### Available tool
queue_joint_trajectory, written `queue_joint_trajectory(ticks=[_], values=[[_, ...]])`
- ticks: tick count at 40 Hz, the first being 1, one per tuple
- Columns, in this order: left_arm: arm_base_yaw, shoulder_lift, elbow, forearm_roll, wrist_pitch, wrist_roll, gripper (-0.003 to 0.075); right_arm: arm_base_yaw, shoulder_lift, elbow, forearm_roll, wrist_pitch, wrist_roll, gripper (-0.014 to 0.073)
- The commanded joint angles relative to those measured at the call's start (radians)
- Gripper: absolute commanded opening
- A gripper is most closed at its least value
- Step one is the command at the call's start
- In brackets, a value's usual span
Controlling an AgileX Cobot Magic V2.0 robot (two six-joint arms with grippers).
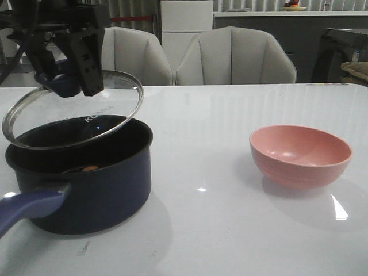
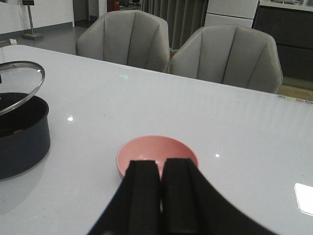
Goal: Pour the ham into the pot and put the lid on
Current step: 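Lift the glass lid and lower it onto the saucepan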
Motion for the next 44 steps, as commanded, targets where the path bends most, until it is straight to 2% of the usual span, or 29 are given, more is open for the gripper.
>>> queue_joint_trajectory(ticks=[1, 23, 38, 44], values=[[-0.005, -0.041, -0.034, -0.03, 0.049, 0.0, 0.021, 0.001, -0.011, -0.026, 0.009, -0.084, -0.008, 0.0161], [-0.005, -0.022, -0.008, -0.026, 0.049, -0.002, 0.0216, 0.001, -0.011, -0.026, 0.009, -0.084, -0.008, 0.0161], [-0.005, 0.028, -0.008, -0.05, 0.049, -0.002, 0.036, 0.001, -0.011, -0.026, 0.009, -0.084, -0.008, 0.0161], [-0.005, 0.028, -0.008, -0.05, 0.049, -0.002, 0.0507, 0.001, -0.011, -0.026, 0.009, -0.084, -0.008, 0.0161]])
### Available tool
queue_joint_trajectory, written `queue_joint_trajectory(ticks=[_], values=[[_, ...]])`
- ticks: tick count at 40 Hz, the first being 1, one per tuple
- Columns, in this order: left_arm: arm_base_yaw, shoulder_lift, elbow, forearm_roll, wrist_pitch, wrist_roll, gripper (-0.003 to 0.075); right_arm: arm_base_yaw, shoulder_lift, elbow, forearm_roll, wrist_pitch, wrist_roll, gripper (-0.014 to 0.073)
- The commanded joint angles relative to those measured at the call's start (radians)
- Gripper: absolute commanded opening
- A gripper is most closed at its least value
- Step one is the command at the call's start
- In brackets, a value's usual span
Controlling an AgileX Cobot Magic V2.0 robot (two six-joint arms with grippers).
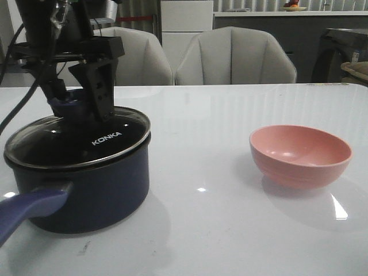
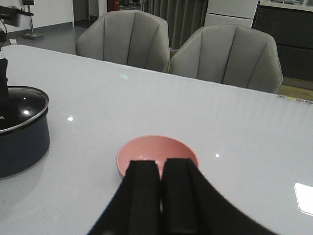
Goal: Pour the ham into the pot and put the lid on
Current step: 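Lift the glass lid and lower it onto the saucepan, then release the lid knob and raise the left gripper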
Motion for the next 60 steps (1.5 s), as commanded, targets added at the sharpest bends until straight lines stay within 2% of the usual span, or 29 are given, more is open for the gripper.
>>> queue_joint_trajectory(ticks=[1, 7, 16, 28, 37, 52, 60], values=[[-0.005, -0.046, -0.026, -0.009, 0.066, -0.002, 0.0526, 0.001, -0.011, -0.026, 0.009, -0.084, -0.008, 0.0161], [-0.005, -0.046, -0.028, -0.009, 0.066, -0.002, 0.0601, 0.001, -0.011, -0.026, 0.009, -0.084, -0.008, 0.0161], [-0.005, -0.081, -0.068, -0.009, 0.066, -0.002, 0.0596, 0.001, -0.011, -0.026, 0.009, -0.084, -0.008, 0.0161], [-0.003, -0.311, -0.012, 0.062, 0.055, -0.002, 0.0594, 0.001, -0.011, -0.026, 0.009, -0.084, -0.008, 0.0161], [-0.003, -0.565, 0.175, 0.062, -0.109, -0.002, 0.0594, 0.001, -0.011, -0.026, 0.009, -0.084, -0.008, 0.0161], [-0.003, -1.075, 0.62, 0.087, -0.471, -0.002, 0.0594, 0.001, -0.011, -0.026, 0.009, -0.084, -0.008, 0.0161], [-0.003, -1.371, 0.835, 0.118, -0.613, -0.002, 0.0594, 0.001, -0.011, -0.026, 0.009, -0.084, -0.008, 0.0161]])
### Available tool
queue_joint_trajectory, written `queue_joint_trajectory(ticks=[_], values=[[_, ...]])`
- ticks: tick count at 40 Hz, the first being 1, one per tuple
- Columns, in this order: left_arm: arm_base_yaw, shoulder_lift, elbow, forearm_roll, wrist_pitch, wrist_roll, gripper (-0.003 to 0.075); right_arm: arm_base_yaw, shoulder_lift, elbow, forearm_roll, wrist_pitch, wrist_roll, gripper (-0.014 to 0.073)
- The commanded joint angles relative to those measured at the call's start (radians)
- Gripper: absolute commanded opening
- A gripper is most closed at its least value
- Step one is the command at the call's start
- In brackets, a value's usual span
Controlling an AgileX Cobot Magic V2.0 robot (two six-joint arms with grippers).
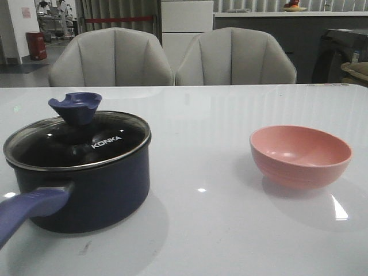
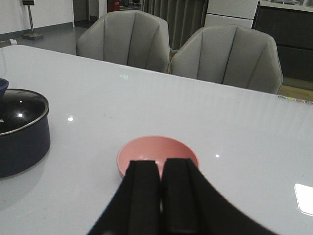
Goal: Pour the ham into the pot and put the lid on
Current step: 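Release the lid knob and raise the left gripper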
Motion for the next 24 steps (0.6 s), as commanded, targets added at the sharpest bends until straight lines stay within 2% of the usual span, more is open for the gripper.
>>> queue_joint_trajectory(ticks=[1, 4, 10, 16, 21, 24], values=[[-0.003, -0.134, 0.064, 0.023, -0.147, -0.002, 0.0593, 0.001, -0.011, -0.026, 0.009, -0.084, -0.008, 0.0161], [-0.003, -0.241, 0.133, 0.034, -0.191, -0.002, 0.0576, 0.001, -0.011, -0.026, 0.009, -0.084, -0.008, 0.0161], [-0.003, -0.444, 0.263, 0.087, -0.26, -0.002, 0.0495, 0.001, -0.011, -0.026, 0.009, -0.084, -0.008, 0.0161], [-0.003, -0.557, 0.364, 0.095, -0.322, -0.002, 0.0336, 0.001, -0.011, -0.026, 0.009, -0.084, -0.008, 0.0161], [-0.003, -0.575, 0.404, 0.088, -0.384, -0.002, 0.0114, 0.001, -0.011, -0.026, 0.009, -0.084, -0.008, 0.0161], [-0.003, -0.575, 0.406, 0.087, -0.393, -0.002, 0.0125, 0.001, -0.011, -0.026, 0.009, -0.084, -0.008, 0.0161]])
